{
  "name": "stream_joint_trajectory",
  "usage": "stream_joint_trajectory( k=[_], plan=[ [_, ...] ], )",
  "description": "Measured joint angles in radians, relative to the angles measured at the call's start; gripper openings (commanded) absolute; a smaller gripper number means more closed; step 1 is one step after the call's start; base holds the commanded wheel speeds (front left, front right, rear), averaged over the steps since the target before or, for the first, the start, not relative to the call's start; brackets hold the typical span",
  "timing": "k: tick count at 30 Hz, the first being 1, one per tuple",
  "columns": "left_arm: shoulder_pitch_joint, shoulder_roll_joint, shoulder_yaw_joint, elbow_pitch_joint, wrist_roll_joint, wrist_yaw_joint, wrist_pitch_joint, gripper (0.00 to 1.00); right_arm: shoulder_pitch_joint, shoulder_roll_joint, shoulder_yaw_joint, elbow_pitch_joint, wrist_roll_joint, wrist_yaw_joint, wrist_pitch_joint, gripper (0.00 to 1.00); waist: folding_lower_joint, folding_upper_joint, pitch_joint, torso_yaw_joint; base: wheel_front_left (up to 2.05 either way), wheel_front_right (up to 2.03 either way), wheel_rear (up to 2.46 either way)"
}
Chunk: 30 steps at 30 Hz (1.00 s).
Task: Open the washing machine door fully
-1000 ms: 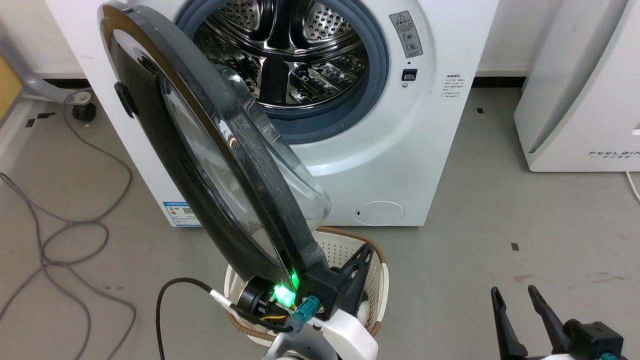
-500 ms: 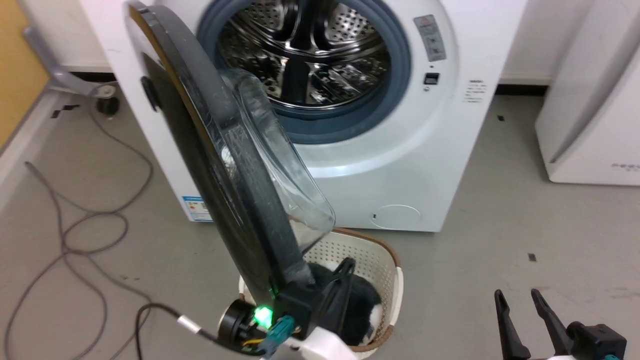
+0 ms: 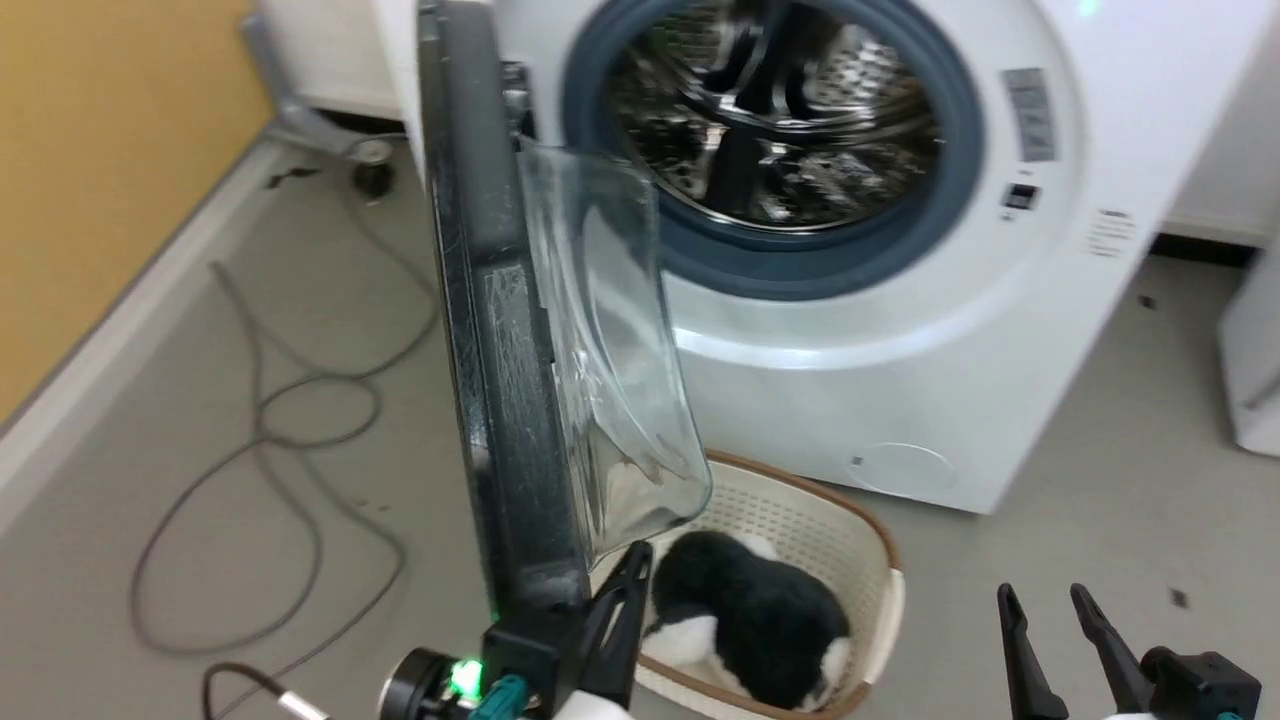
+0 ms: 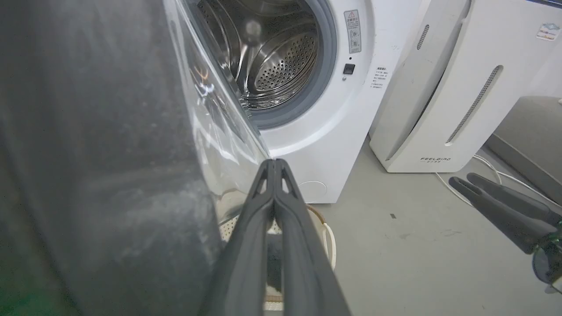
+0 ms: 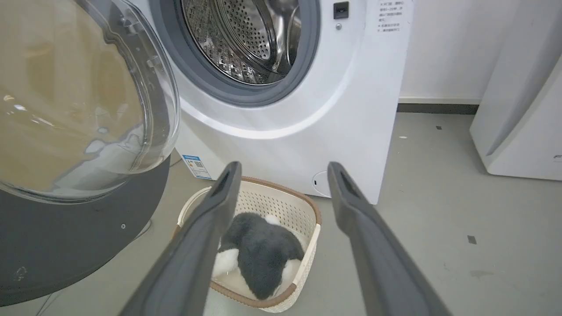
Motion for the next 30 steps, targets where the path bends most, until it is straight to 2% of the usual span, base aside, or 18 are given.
stream_joint_trajectory(
  k=[7,13,20,30],
  plan=[
    [0.054,0.030,0.039,-0.051,0.000,0.041,-0.002,0.00,0.000,0.000,-0.001,0.006,0.000,0.000,-0.001,1.00,0.0000,0.0000,0.002,0.090,0.00,0.00,0.00],
    [0.097,0.060,0.087,-0.079,-0.003,0.076,-0.003,0.00,0.000,0.000,0.000,0.007,0.000,0.000,-0.001,1.00,0.0000,0.0000,-0.001,0.135,0.00,0.00,0.00],
    [0.114,0.097,0.165,-0.077,-0.011,0.117,-0.018,0.00,-0.001,0.000,0.002,0.007,0.000,0.000,-0.001,1.00,0.0000,0.0000,0.003,0.145,0.00,0.00,0.00],
    [0.128,0.154,0.322,-0.024,-0.050,0.163,-0.075,0.00,-0.001,0.000,0.002,0.003,0.000,0.000,0.002,1.00,0.0000,0.0000,0.013,0.119,0.00,0.00,0.00]
  ],
)
